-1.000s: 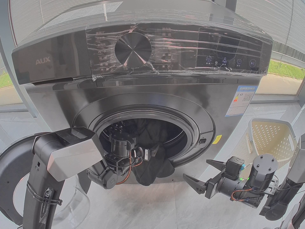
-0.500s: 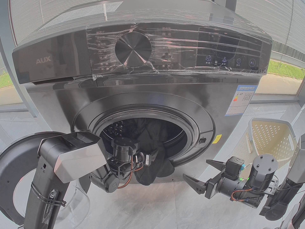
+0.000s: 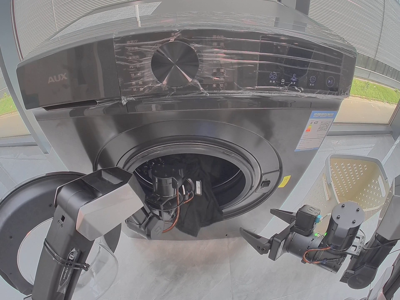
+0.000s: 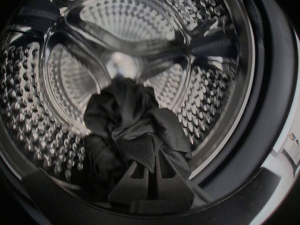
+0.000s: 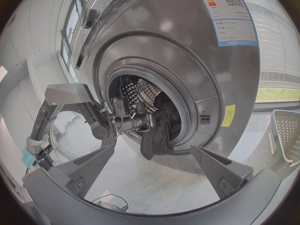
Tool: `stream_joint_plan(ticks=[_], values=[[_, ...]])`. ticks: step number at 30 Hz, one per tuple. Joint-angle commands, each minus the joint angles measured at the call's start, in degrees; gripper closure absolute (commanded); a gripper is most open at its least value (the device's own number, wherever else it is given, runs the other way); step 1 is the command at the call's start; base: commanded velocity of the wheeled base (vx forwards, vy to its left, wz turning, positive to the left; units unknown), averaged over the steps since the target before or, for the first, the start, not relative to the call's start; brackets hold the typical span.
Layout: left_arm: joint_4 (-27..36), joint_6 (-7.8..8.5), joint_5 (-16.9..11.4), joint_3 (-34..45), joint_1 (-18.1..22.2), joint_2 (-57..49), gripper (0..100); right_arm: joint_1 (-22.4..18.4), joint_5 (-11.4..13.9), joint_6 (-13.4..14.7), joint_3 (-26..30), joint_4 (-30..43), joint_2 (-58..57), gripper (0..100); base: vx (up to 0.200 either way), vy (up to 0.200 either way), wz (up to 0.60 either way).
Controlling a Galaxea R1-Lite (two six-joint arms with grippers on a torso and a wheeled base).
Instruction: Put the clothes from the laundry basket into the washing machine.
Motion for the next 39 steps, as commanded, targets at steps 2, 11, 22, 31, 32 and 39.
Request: stream_joint_plan(ticks=[2, 11, 22, 31, 32, 39], values=[[-1.52, -0.41, 2.52, -9.67, 0.66, 1.79, 100, 0.11, 0.01, 0.0, -0.15, -0.03, 0.07, 0, 0.0, 0.0, 0.0], [-1.69, -0.41, 2.7, -9.85, 0.74, 2.41, 0, 0.02, 0.01, 0.0, -0.24, -0.03, 0.07, 0, 0.0, 0.0, 0.0], [0.77, -1.46, -0.38, 7.29, -1.37, -5.59, 0, 0.11, 0.01, 0.0, 0.02, -0.03, 0.07, 0, 0.0, 0.0, 0.0], [0.77, -1.29, -4.86, 14.94, -2.68, -6.47, 0, 0.11, 0.01, 0.0, 0.11, -0.03, 0.33, 0, 0.0, 0.0, 0.0], [0.86, -1.2, -4.86, 14.94, -2.77, -6.2, 0, 0.11, 0.01, 0.0, 0.11, -0.03, 0.33, 0, 0.0, 0.0, 0.0], [-0.2, -0.85, -4.95, 14.32, -2.77, -2.95, 0, 0.11, 0.01, 0.0, 0.11, -0.03, 0.24, 0, 0.0, 0.0, 0.0]])
